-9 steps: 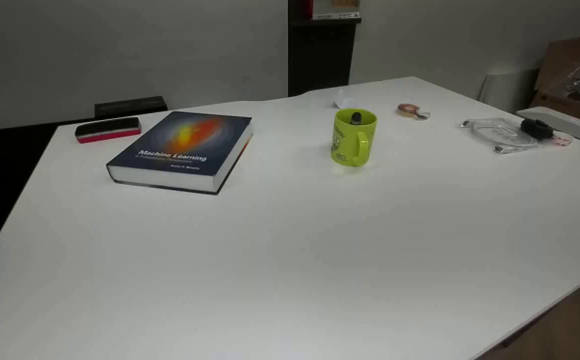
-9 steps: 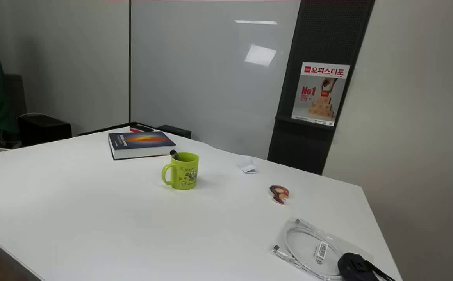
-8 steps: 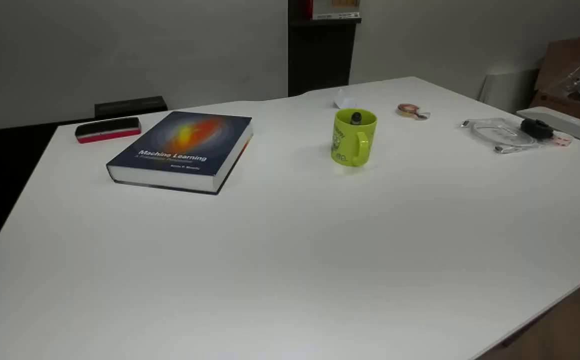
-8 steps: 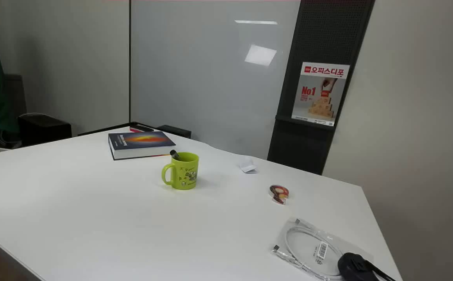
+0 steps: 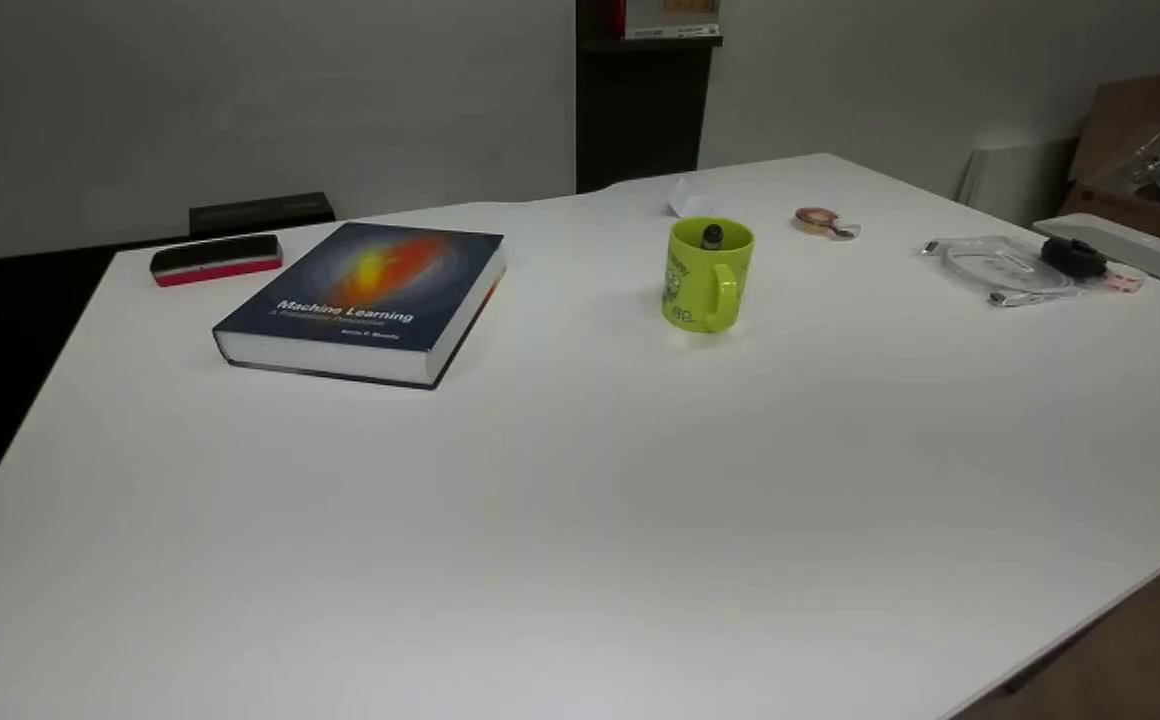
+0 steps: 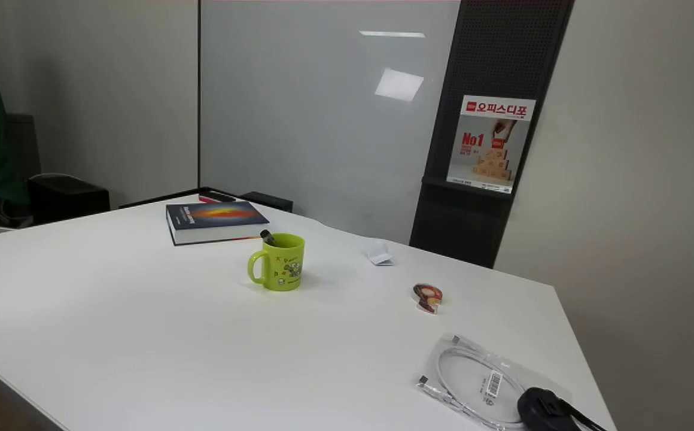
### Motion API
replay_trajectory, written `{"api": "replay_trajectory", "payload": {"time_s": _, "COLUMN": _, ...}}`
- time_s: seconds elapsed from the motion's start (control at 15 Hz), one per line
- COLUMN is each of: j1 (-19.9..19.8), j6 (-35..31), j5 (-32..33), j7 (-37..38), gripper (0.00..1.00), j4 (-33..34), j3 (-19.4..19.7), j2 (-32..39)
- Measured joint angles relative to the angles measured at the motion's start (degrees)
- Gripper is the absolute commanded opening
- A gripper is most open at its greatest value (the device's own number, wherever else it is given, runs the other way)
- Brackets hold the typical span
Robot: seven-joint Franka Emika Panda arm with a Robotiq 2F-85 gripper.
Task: Pick up the pen from the cup and put it on the table.
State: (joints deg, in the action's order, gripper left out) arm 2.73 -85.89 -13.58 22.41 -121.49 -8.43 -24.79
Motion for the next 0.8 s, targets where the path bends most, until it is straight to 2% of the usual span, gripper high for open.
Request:
{"api": "replay_trajectory", "payload": {"time_s": 0.33, "j1": -0.52, "j6": -1.97, "j5": 1.87, "j7": -0.22, "gripper": 1.0, "j4": -0.01, "j3": 0.0, "j2": 0.09}}
{"api": "replay_trajectory", "payload": {"time_s": 0.6, "j1": -3.18, "j6": -9.58, "j5": 9.35, "j7": -0.45, "gripper": 1.0, "j4": 0.5, "j3": 0.57, "j2": 1.92}}
{"api": "replay_trajectory", "payload": {"time_s": 0.8, "j1": -5.23, "j6": -16.13, "j5": 13.38, "j7": -0.38, "gripper": 1.0, "j4": 2.43, "j3": 1.52, "j2": 6.59}}
